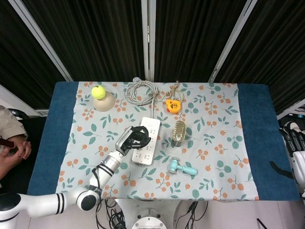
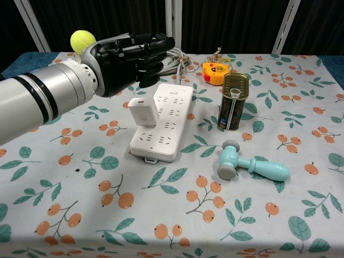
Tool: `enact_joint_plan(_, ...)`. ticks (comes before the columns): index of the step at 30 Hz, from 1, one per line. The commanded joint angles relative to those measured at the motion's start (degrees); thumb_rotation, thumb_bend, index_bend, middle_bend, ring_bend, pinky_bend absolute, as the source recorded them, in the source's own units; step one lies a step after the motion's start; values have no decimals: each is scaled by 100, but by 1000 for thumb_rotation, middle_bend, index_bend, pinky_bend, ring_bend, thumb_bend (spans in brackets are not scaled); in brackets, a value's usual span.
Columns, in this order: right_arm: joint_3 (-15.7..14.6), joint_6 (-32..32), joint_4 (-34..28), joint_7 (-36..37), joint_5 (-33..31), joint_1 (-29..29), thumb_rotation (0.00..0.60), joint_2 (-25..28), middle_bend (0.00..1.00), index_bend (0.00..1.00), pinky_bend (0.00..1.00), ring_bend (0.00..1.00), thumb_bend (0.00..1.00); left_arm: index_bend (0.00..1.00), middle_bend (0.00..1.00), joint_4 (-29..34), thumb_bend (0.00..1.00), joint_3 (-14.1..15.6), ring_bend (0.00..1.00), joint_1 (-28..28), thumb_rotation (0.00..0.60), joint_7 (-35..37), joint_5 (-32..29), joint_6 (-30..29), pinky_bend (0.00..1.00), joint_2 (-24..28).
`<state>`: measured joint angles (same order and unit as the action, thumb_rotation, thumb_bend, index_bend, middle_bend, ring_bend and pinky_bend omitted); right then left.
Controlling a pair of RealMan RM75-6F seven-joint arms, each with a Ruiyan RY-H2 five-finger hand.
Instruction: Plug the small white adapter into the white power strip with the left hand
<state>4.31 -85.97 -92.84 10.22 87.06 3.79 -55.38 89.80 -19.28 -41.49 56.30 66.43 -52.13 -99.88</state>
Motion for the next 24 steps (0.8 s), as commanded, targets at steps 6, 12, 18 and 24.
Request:
enact_joint_plan(6,0,14,-27,-32,-23,-1,600,2,19,0,0,0,108,781,862,-346,541,-240,778,116,600,659,68,216,866,-481)
enact_joint_plan(12,-5,5,-28,-30,-46,-21,600,0,19,0,0,0,108,782,862,-504,540,-273,778,109,600,716,102,288,865,-652)
enact_joint_plan(18,-6,8,-19,-21,-55,-27,600,-7,19,0,0,0,107,782,862,-594,540,-347,778,129,600,737,85,317,865,-746)
enact_joint_plan(24,-4,12,-8,-7,-60,-27,600,-14,19,0,0,0,107,782,862,-710,541,-361,778,144,600,714,111,361,862,-803)
